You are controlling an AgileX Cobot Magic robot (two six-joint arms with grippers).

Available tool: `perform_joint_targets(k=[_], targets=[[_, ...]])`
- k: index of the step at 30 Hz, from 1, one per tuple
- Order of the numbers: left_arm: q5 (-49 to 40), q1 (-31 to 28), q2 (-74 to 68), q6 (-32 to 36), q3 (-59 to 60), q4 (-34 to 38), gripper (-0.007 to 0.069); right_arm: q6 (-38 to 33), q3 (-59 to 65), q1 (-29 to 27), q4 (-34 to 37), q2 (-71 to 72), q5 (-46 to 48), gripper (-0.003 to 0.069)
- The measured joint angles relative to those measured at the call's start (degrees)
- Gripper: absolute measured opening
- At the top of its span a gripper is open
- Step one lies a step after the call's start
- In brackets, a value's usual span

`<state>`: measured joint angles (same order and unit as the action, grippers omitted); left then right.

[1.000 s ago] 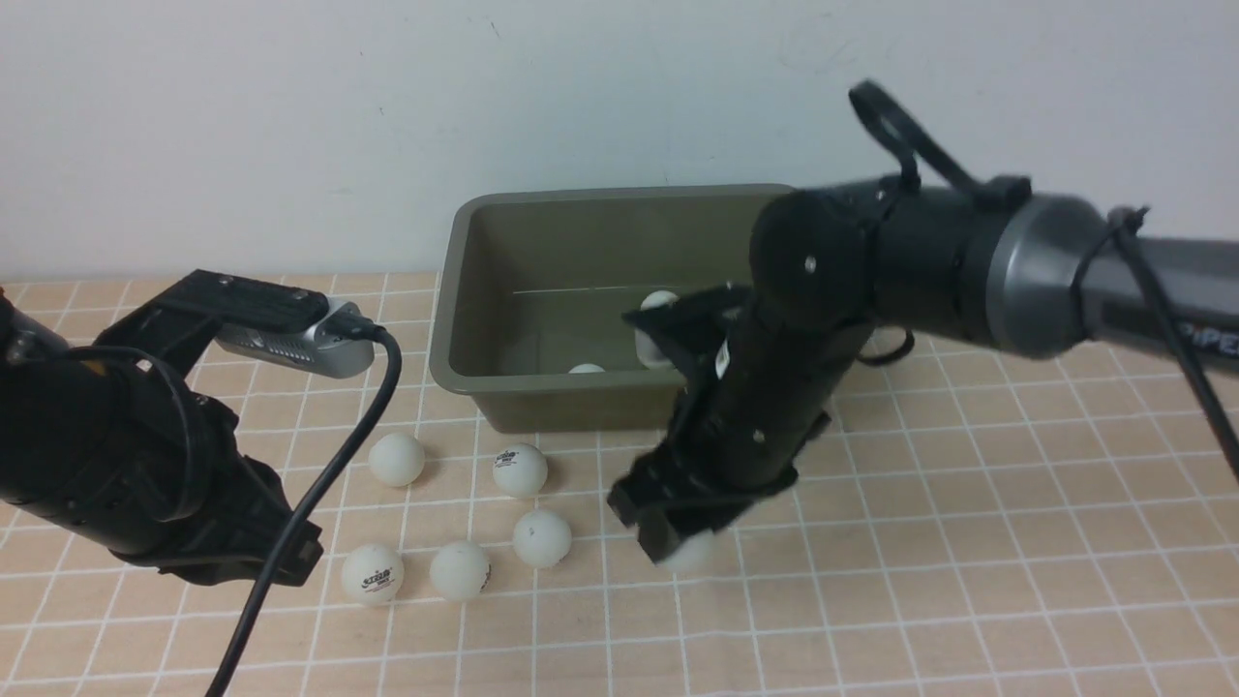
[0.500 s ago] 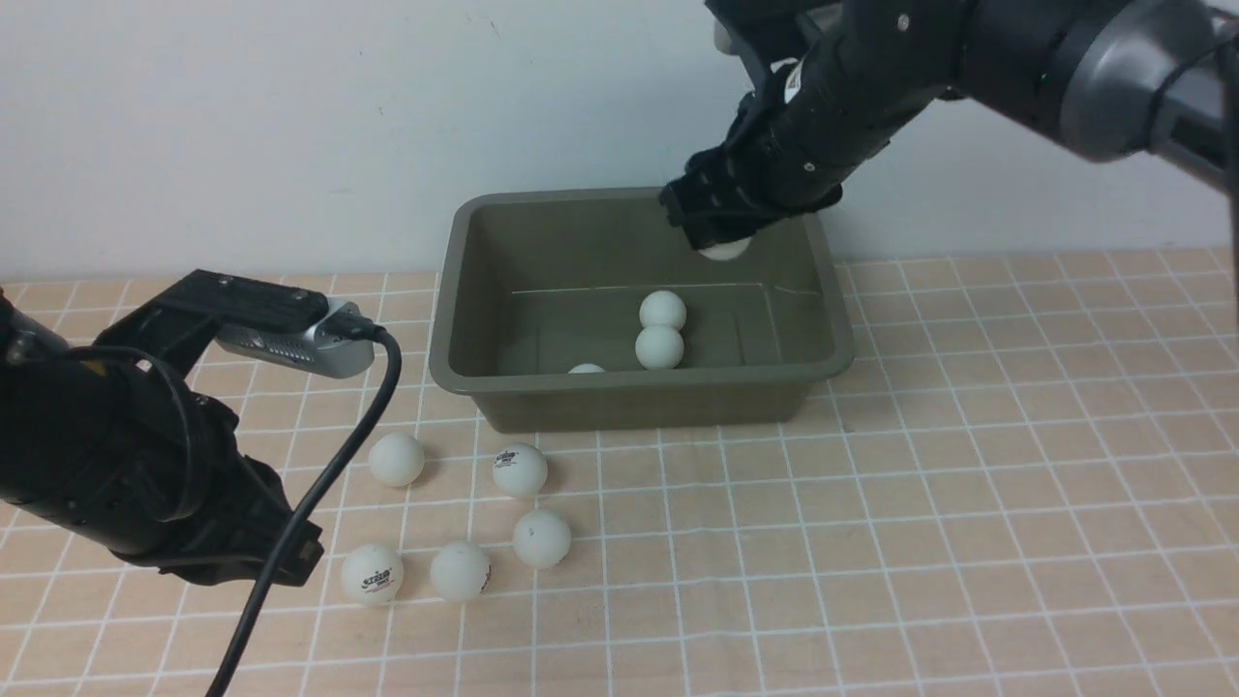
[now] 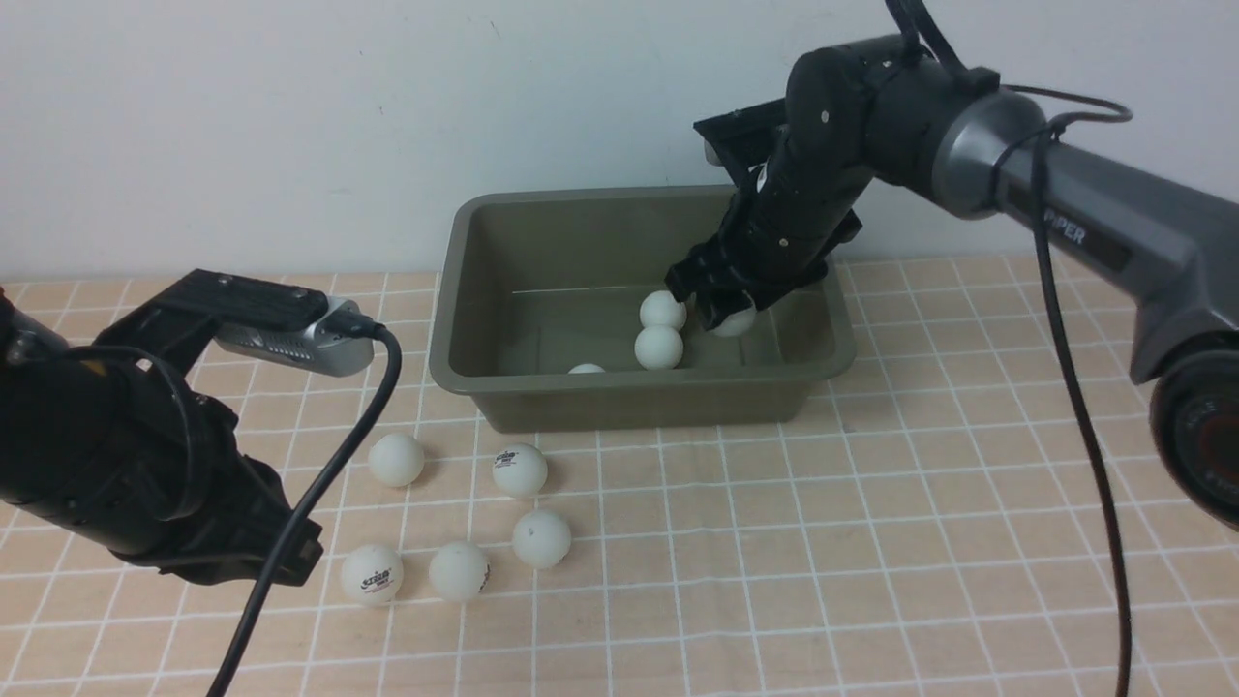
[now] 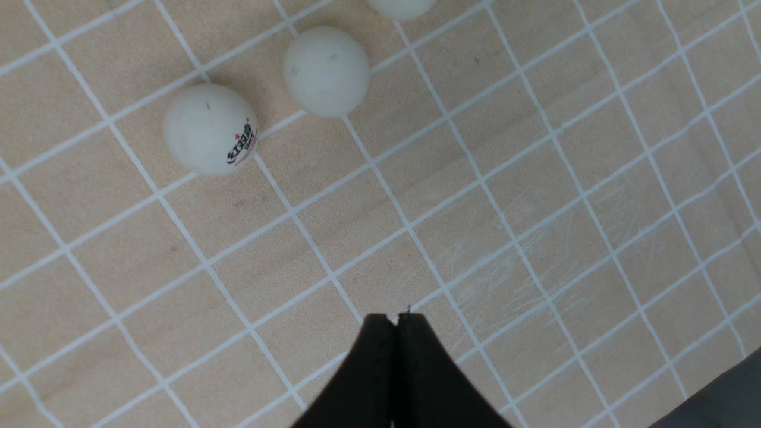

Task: Put the table tennis balls into the box on the light coffee tablecloth.
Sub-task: 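Release the ping pong ball into the bin and lift the gripper away, then reach for and grasp a ping pong ball on the table beside the basket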

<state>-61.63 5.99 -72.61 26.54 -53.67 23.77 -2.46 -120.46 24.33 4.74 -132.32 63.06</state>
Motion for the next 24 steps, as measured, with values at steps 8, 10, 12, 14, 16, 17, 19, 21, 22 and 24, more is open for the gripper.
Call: perform_joint_targets(k=[8, 10, 12, 14, 16, 17, 19, 21, 22, 24], targets=[[0.9, 0.0, 0.0, -5.5, 0.0, -1.5, -0.0069, -0.4, -3.0, 0.0, -0.5, -0.1, 1.7, 0.0455], [2.1, 0.0, 0.0, -7.6, 0.0, -3.6, -0.0069, -0.4, -4.7, -0.1, -0.5, -0.1, 3.0, 0.0456], [4.4, 0.0, 0.0, -10.6, 0.0, -7.2, -0.0068, -0.4, -6.1, -0.6, 0.0, 0.8, 5.0, 0.0456], [7.5, 0.0, 0.0, -13.9, 0.0, -11.0, -0.0066, -0.4, -6.4, -1.4, 1.0, 2.6, 6.8, 0.0456], [10.4, 0.0, 0.0, -16.6, 0.0, -13.7, -0.0063, -0.6, -6.4, -2.9, 1.8, 5.6, 8.2, 0.0456], [12.0, 0.0, 0.0, -17.5, 0.0, -14.2, -0.0057, -0.7, -6.4, -3.7, 2.3, 7.1, 8.5, 0.0456], [13.5, 0.0, 0.0, -18.1, 0.0, -14.4, -0.0051, -1.0, -6.5, -5.1, 2.7, 9.6, 8.6, 0.0456], [17.5, 0.0, 0.0, -18.5, 0.0, -13.8, -0.0020, -1.3, -6.7, -8.9, 3.8, 16.1, 8.7, 0.0456], [18.6, 0.0, -0.1, -18.5, 0.0, -13.4, -0.0008, -1.4, -6.8, -10.5, 4.2, 18.5, 8.8, 0.0456], [20.3, 0.0, -1.0, -18.1, 0.0, -12.4, 0.0022, -1.6, -6.5, -13.4, 5.1, 23.1, 8.8, 0.0456]])
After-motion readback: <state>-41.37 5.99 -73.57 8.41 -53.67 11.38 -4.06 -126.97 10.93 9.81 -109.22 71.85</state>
